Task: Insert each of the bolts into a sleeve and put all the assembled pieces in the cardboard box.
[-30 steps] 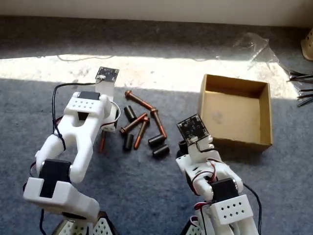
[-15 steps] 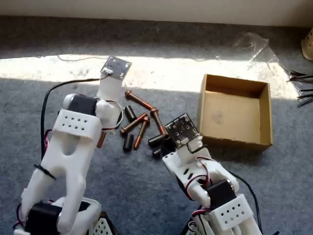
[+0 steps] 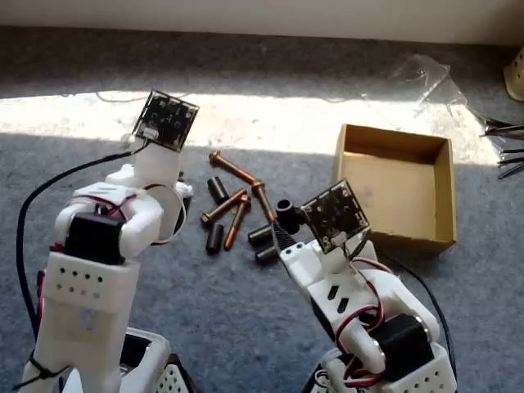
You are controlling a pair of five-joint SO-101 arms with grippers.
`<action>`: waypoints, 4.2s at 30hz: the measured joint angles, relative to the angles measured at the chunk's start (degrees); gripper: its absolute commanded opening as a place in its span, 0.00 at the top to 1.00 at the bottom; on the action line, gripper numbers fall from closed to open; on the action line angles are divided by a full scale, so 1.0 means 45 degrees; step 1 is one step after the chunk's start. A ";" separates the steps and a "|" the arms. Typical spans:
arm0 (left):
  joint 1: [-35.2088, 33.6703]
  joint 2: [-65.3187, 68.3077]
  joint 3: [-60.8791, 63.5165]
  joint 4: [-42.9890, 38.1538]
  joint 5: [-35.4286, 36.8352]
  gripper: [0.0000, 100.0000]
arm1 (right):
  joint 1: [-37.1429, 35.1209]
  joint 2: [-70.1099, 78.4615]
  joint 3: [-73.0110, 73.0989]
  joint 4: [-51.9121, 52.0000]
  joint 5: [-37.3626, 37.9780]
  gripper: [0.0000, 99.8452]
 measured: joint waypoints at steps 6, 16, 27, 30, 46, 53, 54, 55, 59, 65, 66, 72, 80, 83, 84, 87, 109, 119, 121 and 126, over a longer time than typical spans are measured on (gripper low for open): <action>0.0020 -0.2833 0.1993 -0.0606 -0.0254 1.00 | -0.0586 -0.2891 0.0020 0.0000 0.0000 1.00; 0.0020 -0.4532 0.2930 -0.2344 -0.0274 1.00 | -0.1407 -0.4884 0.4220 -0.1856 -0.0039 1.00; 0.0020 -0.4532 0.3048 -0.3907 0.1778 1.00 | -0.1875 -0.5275 0.8498 -0.5099 -0.2071 1.00; 0.0020 -0.4552 0.3145 -0.4474 0.2774 0.99 | -0.1387 -0.5275 0.8576 -0.5744 -0.2559 1.00; 0.1563 -0.6017 0.6877 -0.9944 0.3790 0.99 | -0.1192 -0.5275 0.9651 -0.9573 -0.1035 1.00; 0.2559 -0.8283 0.8088 -1.1214 0.1875 0.99 | -0.1192 -0.5275 0.9651 -0.9573 -0.1035 1.00; 0.2735 -0.8518 0.8303 -1.1389 0.1680 0.99 | -0.1192 -0.5275 0.9651 -0.9573 -0.1035 1.00; 0.2950 -0.8713 0.8498 -1.1546 0.1582 0.99 | -0.1192 -0.5275 0.9651 -0.9573 -0.1035 1.00; 0.3770 -0.9358 0.9162 -1.2093 0.1465 0.99 | -0.1192 -0.5275 0.9651 -0.9573 -0.1035 1.00; 0.3849 -0.9983 0.9299 -1.2230 0.1446 0.99 | -0.1192 -0.5275 0.9651 -0.8928 -0.1035 1.00; 0.3829 -1.0081 0.9299 -1.2230 0.1446 0.99 | -0.1192 -0.5275 0.9651 -0.8889 -0.1035 1.00; 0.4337 -1.0315 0.9319 -1.2230 0.1465 0.99 | -0.1485 -0.5275 0.9651 -0.8772 -0.1035 1.00; 0.5470 -1.0413 0.9983 -1.2269 0.1446 0.99 | -0.1504 -0.5275 0.9651 -0.8772 -0.0957 1.00; 0.5431 -1.0413 0.9983 -1.2269 0.1661 0.99 | -0.1504 -0.5275 0.9651 -0.8772 -0.0957 1.00; 0.5431 -1.0413 0.9983 -1.2269 0.1973 0.99 | -0.1504 -0.5275 0.9651 -0.8772 -0.0957 1.00; 0.5431 -1.0413 0.9983 -1.2269 0.2716 0.99 | -0.1504 -0.5275 0.9651 -0.8772 -0.0957 1.00; 0.5021 -1.0510 1.0628 -1.2308 0.3009 0.99 | -0.1504 -0.5255 0.9651 -0.8772 -0.0938 1.00; 0.5040 -1.0510 1.0628 -1.2308 0.3536 0.99 | -0.1504 -0.5255 0.9651 -0.8772 -0.0938 1.00; 0.5060 -1.0491 1.0647 -1.2308 0.3731 0.99 | -0.1504 -0.5255 0.9651 -0.8772 -0.0938 1.00; 0.5040 -1.0491 1.0686 -1.2308 0.3868 0.99 | -0.1504 -0.5255 0.9651 -0.8772 -0.0938 1.00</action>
